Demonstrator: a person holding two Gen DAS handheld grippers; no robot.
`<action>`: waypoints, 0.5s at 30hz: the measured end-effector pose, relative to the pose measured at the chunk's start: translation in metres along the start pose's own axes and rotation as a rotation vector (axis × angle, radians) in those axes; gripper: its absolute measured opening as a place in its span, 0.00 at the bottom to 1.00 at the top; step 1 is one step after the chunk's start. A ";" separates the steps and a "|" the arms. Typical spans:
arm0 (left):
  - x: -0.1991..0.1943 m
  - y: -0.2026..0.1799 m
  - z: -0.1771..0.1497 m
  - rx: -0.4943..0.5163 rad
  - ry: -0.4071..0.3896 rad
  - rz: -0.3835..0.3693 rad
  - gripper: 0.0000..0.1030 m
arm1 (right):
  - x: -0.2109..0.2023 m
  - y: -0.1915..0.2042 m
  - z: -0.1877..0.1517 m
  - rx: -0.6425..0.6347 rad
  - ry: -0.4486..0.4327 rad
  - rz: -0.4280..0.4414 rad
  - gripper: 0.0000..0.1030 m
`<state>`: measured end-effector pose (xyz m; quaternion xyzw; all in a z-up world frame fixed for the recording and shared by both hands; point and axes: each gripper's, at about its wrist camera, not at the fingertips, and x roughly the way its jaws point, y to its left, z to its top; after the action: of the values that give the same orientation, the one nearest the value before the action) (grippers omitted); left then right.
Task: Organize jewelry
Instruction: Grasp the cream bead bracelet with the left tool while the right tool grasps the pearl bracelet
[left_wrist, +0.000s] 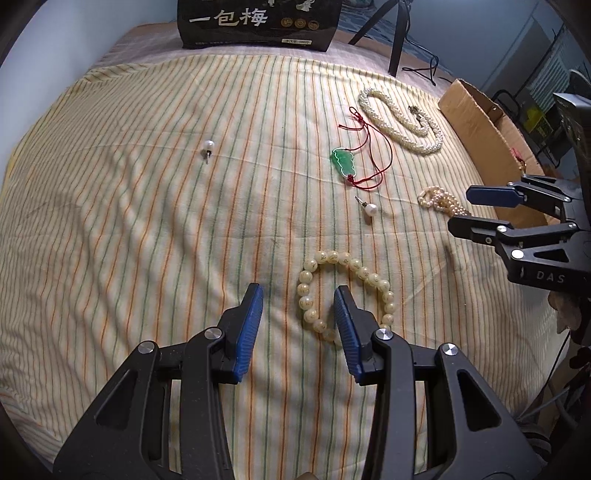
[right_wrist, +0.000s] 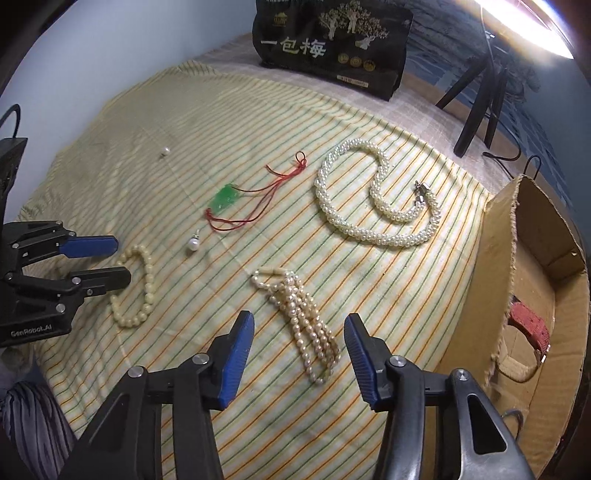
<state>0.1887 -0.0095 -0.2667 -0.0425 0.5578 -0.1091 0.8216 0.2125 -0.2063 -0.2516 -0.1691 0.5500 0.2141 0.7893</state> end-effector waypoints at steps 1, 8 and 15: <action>0.002 0.000 0.001 -0.001 -0.001 0.000 0.40 | 0.003 0.000 0.001 0.000 0.005 -0.001 0.49; 0.004 -0.005 0.001 0.035 -0.031 0.024 0.38 | 0.016 -0.002 0.003 0.005 0.019 0.003 0.46; 0.005 -0.005 0.003 0.049 -0.035 0.036 0.14 | 0.018 -0.004 0.004 0.032 0.000 0.025 0.24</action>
<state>0.1930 -0.0152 -0.2690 -0.0144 0.5413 -0.1073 0.8338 0.2230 -0.2046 -0.2665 -0.1494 0.5553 0.2153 0.7893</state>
